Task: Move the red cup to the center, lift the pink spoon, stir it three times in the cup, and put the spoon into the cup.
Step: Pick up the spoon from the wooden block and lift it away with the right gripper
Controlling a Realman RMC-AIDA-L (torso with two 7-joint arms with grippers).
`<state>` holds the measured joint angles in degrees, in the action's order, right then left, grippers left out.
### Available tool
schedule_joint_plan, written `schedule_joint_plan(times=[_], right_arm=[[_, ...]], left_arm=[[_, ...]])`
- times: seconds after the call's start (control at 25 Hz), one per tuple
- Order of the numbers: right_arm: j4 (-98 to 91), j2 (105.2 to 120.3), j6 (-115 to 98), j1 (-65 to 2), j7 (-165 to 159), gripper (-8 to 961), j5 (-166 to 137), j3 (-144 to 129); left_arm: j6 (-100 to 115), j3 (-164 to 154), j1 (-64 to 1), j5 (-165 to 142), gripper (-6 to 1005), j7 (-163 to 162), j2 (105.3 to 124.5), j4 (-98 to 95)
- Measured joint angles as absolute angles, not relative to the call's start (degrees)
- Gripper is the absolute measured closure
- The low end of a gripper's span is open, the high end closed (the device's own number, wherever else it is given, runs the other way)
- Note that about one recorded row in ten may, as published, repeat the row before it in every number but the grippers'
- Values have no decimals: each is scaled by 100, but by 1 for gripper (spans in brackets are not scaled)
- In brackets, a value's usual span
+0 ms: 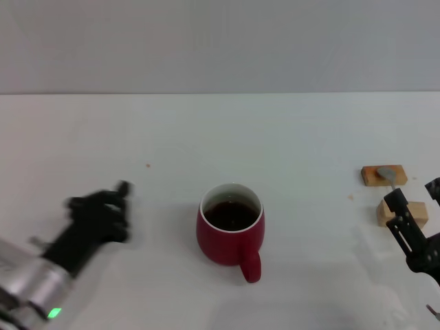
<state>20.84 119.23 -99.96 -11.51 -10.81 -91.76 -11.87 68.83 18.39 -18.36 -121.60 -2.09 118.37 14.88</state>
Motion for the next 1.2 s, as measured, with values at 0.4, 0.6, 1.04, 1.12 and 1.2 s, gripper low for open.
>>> schedule_joint_plan(times=[0.4,0.6,1.04,1.12,1.2], right_arm=[[1977,11911,-9975,-1069,-1080,202,-9176,-1186],[1907,11919,-10041,-979,-1031,202,-9170,-1170],[1825,11932,-9977,-860,-889,202,-9132,-1130],[1852,11937,-9934,-816,-759,202,-9059,-1126],[1887,11940,-9813,-692,-749,202,-8776,-1124]], left_arm=[[7704,3136,-1024,-12170,957,-690,11804,1268],[7699,3135,-1016,-12173,955,-748,11808,1049],[7734,3484,-936,-12160,869,-1096,11793,820],[7725,3524,-949,-12159,788,-1122,11802,749],[7700,3556,-968,-12156,707,-1122,11813,705]])
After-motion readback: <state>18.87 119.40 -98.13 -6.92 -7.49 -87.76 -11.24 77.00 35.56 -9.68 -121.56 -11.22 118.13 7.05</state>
